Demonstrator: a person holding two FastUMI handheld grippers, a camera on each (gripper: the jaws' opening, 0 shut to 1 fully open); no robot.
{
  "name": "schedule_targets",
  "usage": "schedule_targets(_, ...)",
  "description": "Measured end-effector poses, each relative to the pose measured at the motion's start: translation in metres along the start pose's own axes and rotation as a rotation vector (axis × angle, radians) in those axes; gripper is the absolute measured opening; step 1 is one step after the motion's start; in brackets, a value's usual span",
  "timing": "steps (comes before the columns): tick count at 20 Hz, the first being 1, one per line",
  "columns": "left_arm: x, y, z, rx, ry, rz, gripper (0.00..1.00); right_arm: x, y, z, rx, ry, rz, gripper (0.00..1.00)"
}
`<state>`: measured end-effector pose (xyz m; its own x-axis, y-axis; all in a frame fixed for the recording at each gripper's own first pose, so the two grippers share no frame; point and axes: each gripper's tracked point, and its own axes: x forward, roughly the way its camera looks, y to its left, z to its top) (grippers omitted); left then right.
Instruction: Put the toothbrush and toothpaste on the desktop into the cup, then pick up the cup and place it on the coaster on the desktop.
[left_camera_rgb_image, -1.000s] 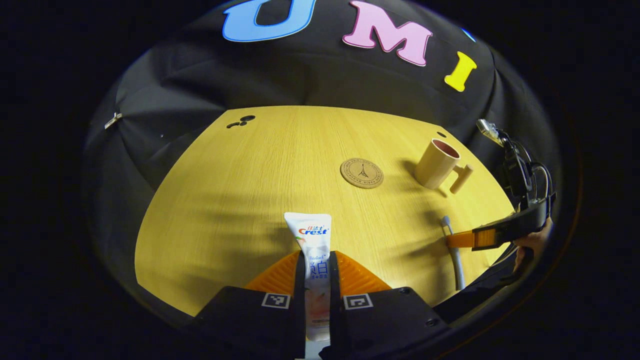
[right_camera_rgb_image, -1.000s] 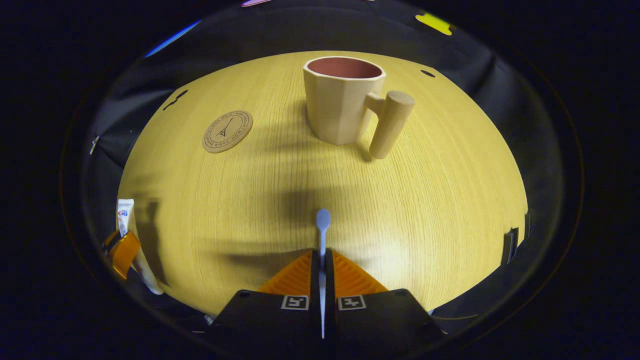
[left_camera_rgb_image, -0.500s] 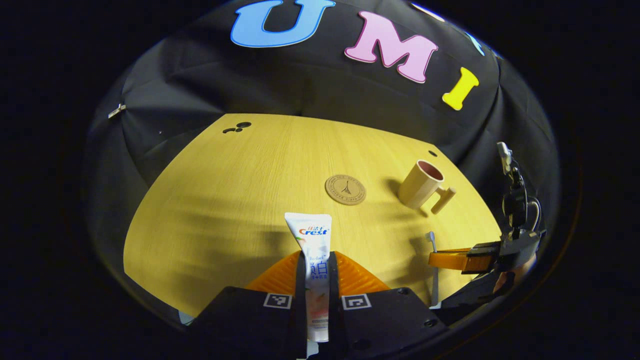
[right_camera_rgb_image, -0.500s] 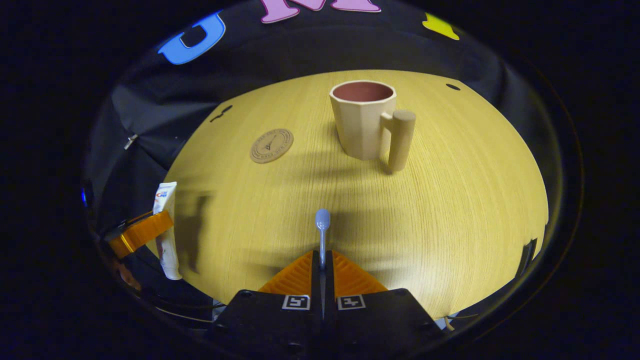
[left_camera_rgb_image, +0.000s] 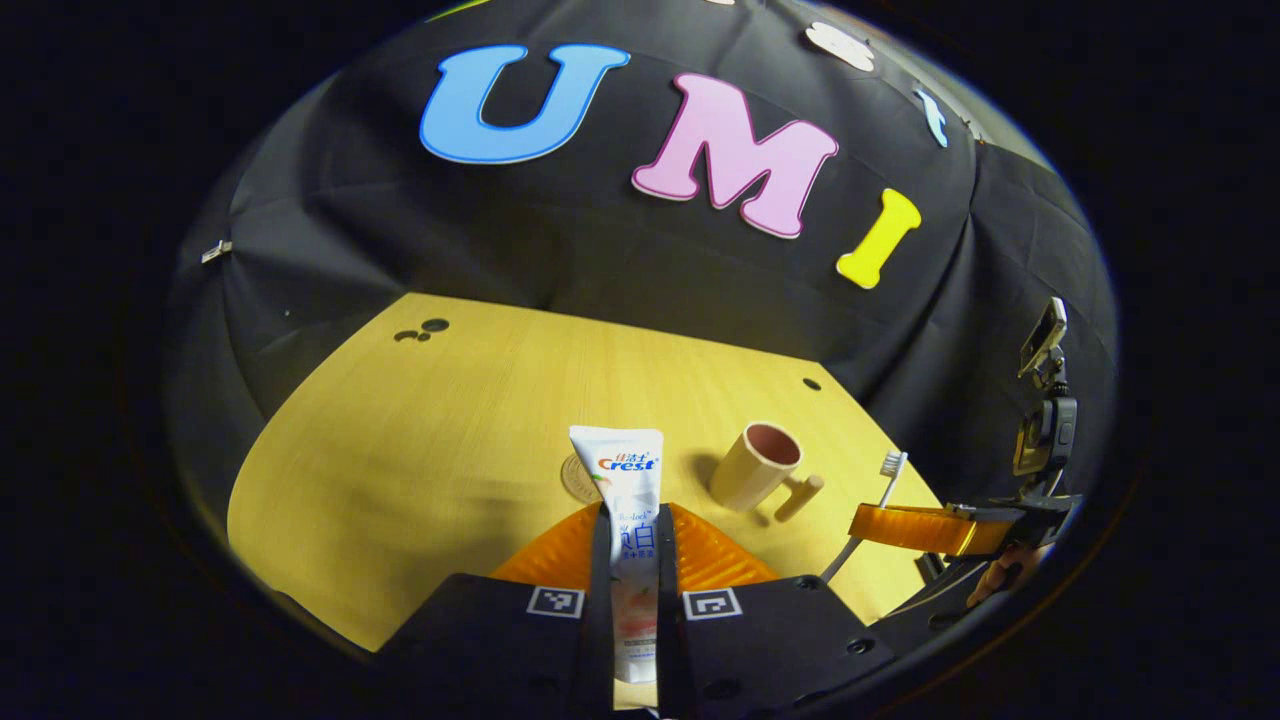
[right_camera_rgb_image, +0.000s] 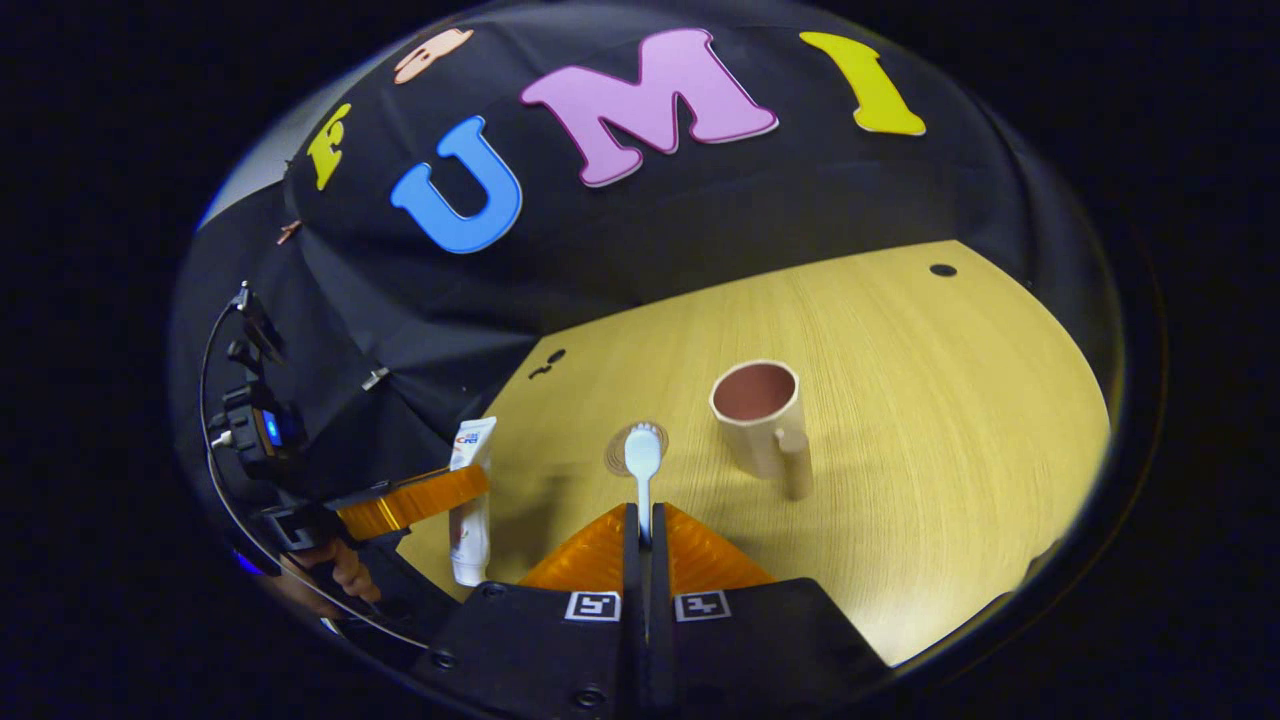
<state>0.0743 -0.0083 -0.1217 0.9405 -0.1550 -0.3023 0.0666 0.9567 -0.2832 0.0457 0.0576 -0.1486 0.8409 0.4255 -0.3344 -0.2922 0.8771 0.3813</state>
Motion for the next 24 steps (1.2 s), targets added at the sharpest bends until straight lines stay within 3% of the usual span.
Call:
schedule_targets(7, 0.036, -0.08, 0.077, -0.129, -0.213, -0.098, 0.22, -0.025, -0.021, 0.045, -0.062, -0.058, 0.129, 0.05)
schedule_targets(11, 0.063, -0.114, 0.115, -0.18, -0.329, -0.149, 0.22, -0.034, -0.041, 0.044, -0.062, -0.063, 0.14, 0.05)
schedule_targets(12, 0.072, -0.12, 0.121, -0.199, -0.352, -0.169, 0.27, -0.035, -0.047, 0.042, -0.056, -0.066, 0.139, 0.05)
schedule_targets(13, 0.078, -0.128, 0.127, -0.219, -0.372, -0.188, 0.22, -0.036, -0.053, 0.042, -0.045, -0.066, 0.136, 0.05)
schedule_targets(17, 0.104, -0.144, 0.136, -0.203, -0.453, -0.222, 0.22, -0.038, -0.075, 0.032, -0.026, -0.051, 0.121, 0.05)
schedule_targets(24, 0.16, -0.145, 0.105, -0.155, -0.476, -0.177, 0.22, -0.031, -0.101, 0.027, -0.001, -0.053, 0.114, 0.05)
